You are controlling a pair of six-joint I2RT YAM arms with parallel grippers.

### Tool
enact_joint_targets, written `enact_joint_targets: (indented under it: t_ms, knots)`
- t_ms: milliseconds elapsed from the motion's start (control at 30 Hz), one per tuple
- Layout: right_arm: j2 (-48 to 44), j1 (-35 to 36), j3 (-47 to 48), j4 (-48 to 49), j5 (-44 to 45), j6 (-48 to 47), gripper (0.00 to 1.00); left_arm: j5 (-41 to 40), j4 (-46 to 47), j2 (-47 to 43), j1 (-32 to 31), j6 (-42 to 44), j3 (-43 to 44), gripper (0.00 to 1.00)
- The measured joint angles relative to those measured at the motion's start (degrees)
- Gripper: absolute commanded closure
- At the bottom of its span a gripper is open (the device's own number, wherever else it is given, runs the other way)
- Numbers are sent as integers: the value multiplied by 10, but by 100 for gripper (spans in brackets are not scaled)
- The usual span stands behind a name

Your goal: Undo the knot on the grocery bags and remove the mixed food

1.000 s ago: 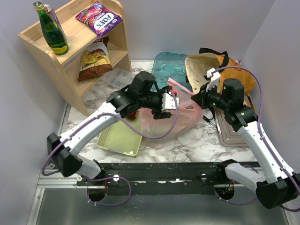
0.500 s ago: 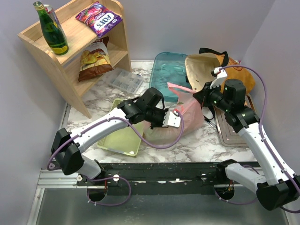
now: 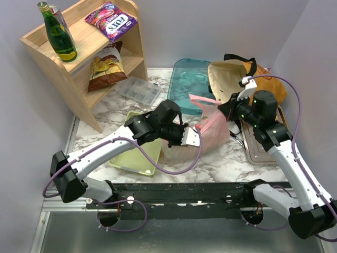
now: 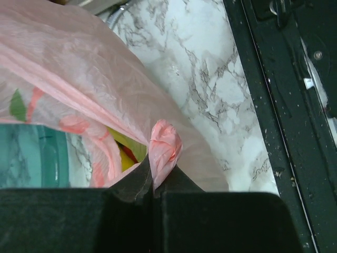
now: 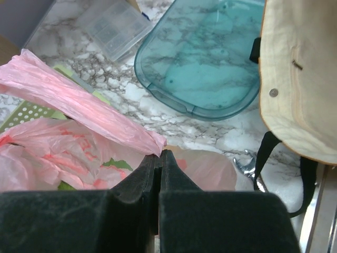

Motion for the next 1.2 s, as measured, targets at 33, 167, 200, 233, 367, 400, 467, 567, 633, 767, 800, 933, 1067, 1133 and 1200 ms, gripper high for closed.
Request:
enact_joint_targets:
  t_ms: [33,167,200,233,367,400,467,567,633,767,800,933,1067,1133,1200]
  knots:
    - [-5,-1,0,3,2,-7,99,0,-7,-1,1,-6,14,100]
    - [-37,-3,1,1,6,-49,45,-12,-17,-18,21,-18,38,100]
    - [-43,-3,4,-5,3,-61,33,-15,-18,-22,27,-18,39,100]
    - [-45,-3,11,-15,-3,-73,25,-17,-22,-25,36,-17,41,100]
    - [-18,-4,68,-55,-70,-126,13,-22,-41,-30,58,3,46,100]
    - [-5,-4,83,-60,-87,-135,7,-22,-45,-31,57,9,46,100]
    - [24,-4,111,-72,-113,-146,3,-22,-47,-31,53,14,46,100]
    - [80,-4,148,-87,-133,-159,2,-23,-48,-31,42,23,46,100]
    - [108,-4,157,-89,-132,-159,2,-26,-48,-31,33,28,46,100]
    - [154,-4,174,-105,-131,-158,29,-43,-48,-30,10,35,46,100]
    - [162,-4,177,-110,-129,-159,44,-48,-48,-29,5,35,46,98]
    - [173,-4,178,-134,-118,-168,85,-56,-47,-16,-9,19,48,80]
    - [158,-4,177,-128,-142,-170,99,-46,-46,-17,-11,-7,49,59]
    - [136,-4,165,-98,-171,-171,99,-33,-45,-27,-9,-32,49,50]
    - [102,-4,140,-59,-201,-172,99,-8,-36,-49,3,-70,48,43]
